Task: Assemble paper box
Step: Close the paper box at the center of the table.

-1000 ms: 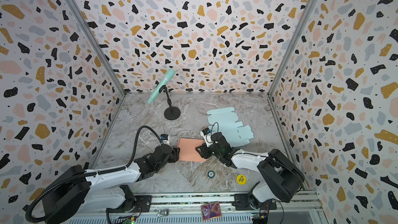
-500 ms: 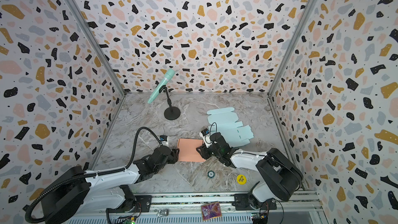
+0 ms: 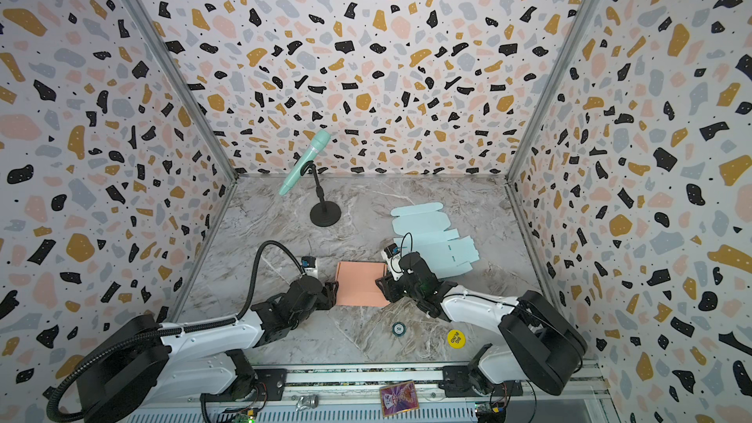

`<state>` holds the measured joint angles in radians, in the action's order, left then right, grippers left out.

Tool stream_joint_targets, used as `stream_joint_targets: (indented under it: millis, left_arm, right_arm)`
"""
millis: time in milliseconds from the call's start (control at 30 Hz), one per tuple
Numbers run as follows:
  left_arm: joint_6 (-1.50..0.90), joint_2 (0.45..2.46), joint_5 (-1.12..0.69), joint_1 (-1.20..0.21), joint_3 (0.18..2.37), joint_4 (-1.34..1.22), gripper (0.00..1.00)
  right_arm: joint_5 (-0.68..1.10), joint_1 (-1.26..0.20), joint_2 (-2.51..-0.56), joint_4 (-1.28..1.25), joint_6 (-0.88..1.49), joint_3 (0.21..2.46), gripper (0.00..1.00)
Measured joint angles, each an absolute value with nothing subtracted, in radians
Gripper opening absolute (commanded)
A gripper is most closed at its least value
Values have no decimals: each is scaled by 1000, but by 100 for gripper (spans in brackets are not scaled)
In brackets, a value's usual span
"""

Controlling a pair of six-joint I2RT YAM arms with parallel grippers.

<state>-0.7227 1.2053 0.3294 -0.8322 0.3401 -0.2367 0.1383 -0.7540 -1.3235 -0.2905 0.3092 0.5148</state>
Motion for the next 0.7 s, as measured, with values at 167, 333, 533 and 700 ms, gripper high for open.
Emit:
stream_joint_targets:
  millis: [167, 333, 533, 700]
  left_arm:
    - [-723, 1205, 325, -832, 337, -237, 61]
    - [-723, 1205, 313, -832, 337, -242, 60]
    - [-726, 1179, 292, -832, 337, -249, 60]
    - [-728, 1154, 284, -832, 337, -249, 60]
  right_arm:
    - [146, -745, -1239, -287, 330, 515, 54]
    - [204, -710, -1260, -288, 362, 503, 55]
    - [263, -698, -1340, -308, 385, 482, 53]
    - [295, -698, -1402, -339, 389, 475, 50]
